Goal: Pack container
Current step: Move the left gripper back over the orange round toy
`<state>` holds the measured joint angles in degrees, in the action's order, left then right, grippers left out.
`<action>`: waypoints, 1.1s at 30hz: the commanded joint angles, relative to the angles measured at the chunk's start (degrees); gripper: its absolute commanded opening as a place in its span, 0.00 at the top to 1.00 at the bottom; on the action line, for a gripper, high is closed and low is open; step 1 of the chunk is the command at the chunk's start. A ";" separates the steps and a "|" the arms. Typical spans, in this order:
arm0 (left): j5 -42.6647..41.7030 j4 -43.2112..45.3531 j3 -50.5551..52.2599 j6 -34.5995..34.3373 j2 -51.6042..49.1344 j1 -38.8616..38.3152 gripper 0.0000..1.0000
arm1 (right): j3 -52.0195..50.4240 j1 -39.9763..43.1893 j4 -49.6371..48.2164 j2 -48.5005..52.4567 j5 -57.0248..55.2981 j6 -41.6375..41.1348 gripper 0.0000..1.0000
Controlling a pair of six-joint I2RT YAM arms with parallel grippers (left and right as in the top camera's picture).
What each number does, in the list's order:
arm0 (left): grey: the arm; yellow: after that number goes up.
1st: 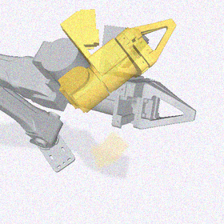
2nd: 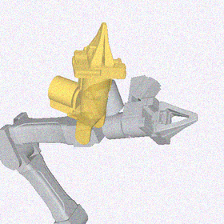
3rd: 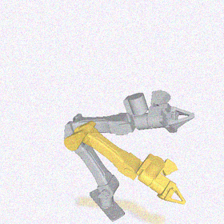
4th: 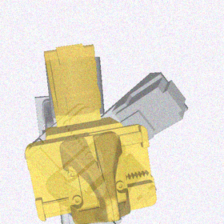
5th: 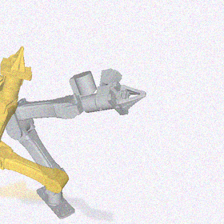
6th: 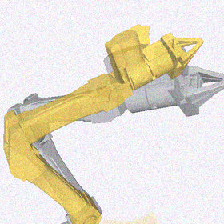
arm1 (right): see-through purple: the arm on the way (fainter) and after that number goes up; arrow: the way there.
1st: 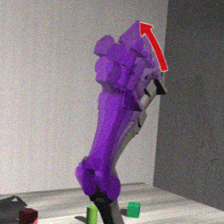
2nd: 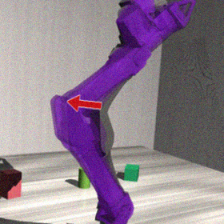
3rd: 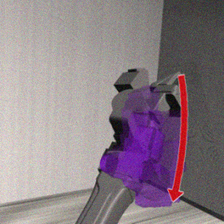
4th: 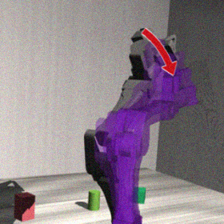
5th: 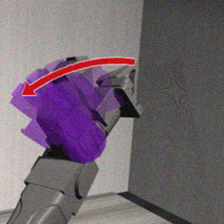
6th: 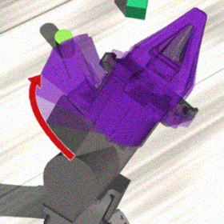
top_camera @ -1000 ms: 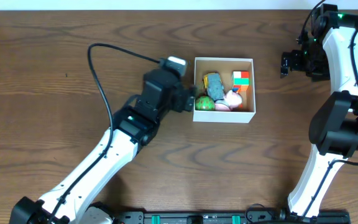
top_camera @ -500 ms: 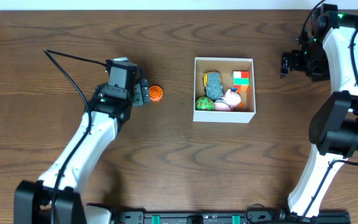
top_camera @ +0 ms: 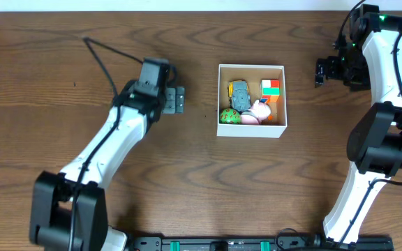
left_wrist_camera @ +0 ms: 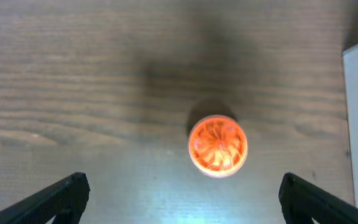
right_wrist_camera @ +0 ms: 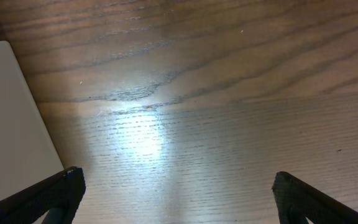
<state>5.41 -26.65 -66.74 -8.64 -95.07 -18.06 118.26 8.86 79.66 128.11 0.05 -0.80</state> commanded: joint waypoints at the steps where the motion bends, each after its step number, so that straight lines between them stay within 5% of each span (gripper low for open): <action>1: -0.28 -6.40 -7.08 1.36 -5.35 -0.02 0.02 | -0.15 -0.26 -0.02 0.17 0.00 0.66 0.01; 4: -0.28 -11.80 -12.63 1.36 -8.79 0.00 0.02 | -0.15 -0.26 -0.02 0.17 0.02 0.66 0.01; 33: -4.96 -10.56 -14.19 2.60 -15.21 1.01 0.02 | -0.15 -0.26 -0.02 0.17 0.00 0.66 0.01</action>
<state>0.58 -37.08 -79.50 -6.13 -109.67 -17.30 118.26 8.86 79.64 128.11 0.05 -0.80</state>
